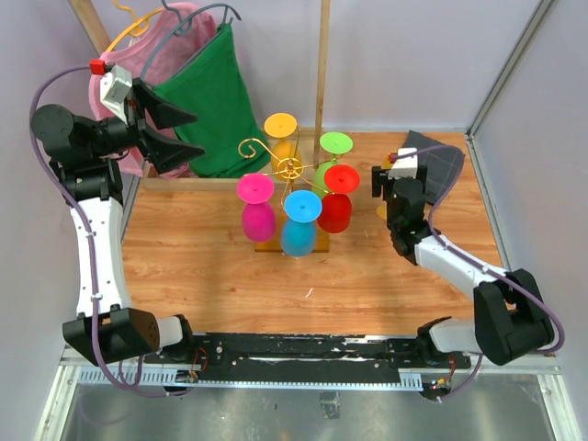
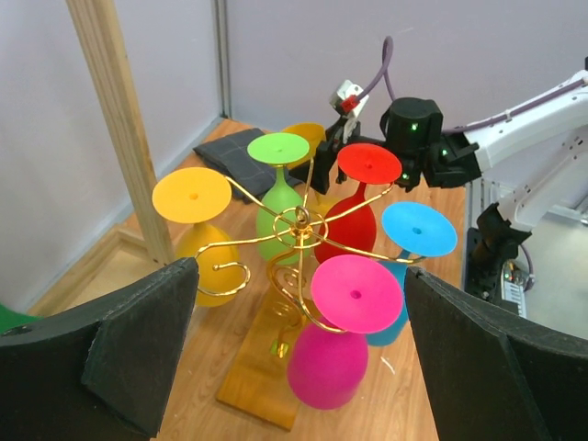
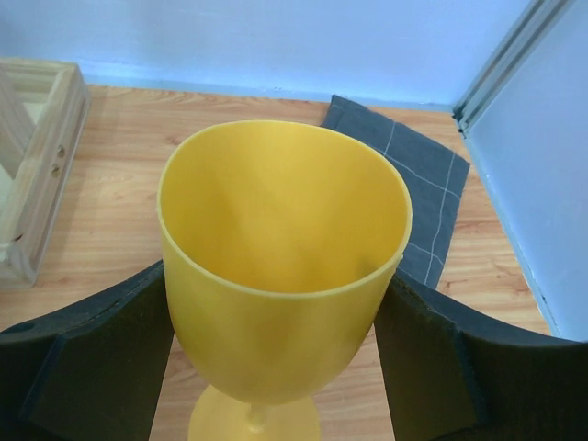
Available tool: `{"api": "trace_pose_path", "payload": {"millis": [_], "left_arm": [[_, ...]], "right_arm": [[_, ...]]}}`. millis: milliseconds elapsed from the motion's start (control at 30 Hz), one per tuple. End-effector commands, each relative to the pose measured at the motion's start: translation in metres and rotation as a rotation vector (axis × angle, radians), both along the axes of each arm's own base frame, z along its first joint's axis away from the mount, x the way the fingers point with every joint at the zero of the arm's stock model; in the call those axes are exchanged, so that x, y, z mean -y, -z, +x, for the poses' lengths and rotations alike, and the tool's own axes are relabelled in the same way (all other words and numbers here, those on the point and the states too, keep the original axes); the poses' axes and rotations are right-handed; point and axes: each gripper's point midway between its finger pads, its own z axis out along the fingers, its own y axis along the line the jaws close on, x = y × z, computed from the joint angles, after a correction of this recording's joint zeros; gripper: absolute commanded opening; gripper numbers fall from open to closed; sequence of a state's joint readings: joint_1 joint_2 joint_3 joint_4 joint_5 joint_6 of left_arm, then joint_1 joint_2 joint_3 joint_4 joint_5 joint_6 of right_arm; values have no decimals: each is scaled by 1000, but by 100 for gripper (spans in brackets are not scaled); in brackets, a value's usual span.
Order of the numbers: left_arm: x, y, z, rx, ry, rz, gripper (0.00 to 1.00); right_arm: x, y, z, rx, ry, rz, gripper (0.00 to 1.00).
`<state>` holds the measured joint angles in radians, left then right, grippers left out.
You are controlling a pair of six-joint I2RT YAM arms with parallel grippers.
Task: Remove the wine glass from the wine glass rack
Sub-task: Place the wine glass at the center of the board.
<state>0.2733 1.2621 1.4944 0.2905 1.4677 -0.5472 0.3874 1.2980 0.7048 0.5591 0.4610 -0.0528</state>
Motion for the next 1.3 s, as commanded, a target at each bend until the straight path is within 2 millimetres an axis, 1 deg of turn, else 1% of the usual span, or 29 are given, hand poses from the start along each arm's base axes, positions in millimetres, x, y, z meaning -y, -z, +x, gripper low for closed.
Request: {"api": "trace_pose_path", "payload": {"millis": [0, 200, 333, 467, 567, 733, 933, 1067, 1267], "left_arm": [[-2, -6, -5, -3, 15, 13, 99], [-3, -6, -9, -17, 25, 19, 99], [-1, -7, -15, -28, 35, 21, 99], [0, -7, -19, -42, 40, 19, 99], [1, -6, -23, -49, 46, 20, 99], [3, -8, -30, -59, 55, 24, 99], [3, -7, -32, -80, 60, 19, 99], [3, -7, -31, -88, 59, 16, 99], [4, -7, -33, -92, 60, 15, 98]], "right_arm": [[8, -22, 2, 170, 91, 12, 68], [11, -3, -5, 226, 146, -14, 68], [9, 1, -11, 256, 174, -40, 68], [6, 6, -11, 262, 173, -59, 67], [8, 9, -11, 266, 184, -54, 67], [12, 17, -18, 278, 214, -35, 67], [17, 29, -27, 277, 246, 0, 66], [15, 35, -30, 267, 243, 35, 65], [11, 45, -30, 252, 230, 59, 65]]}}
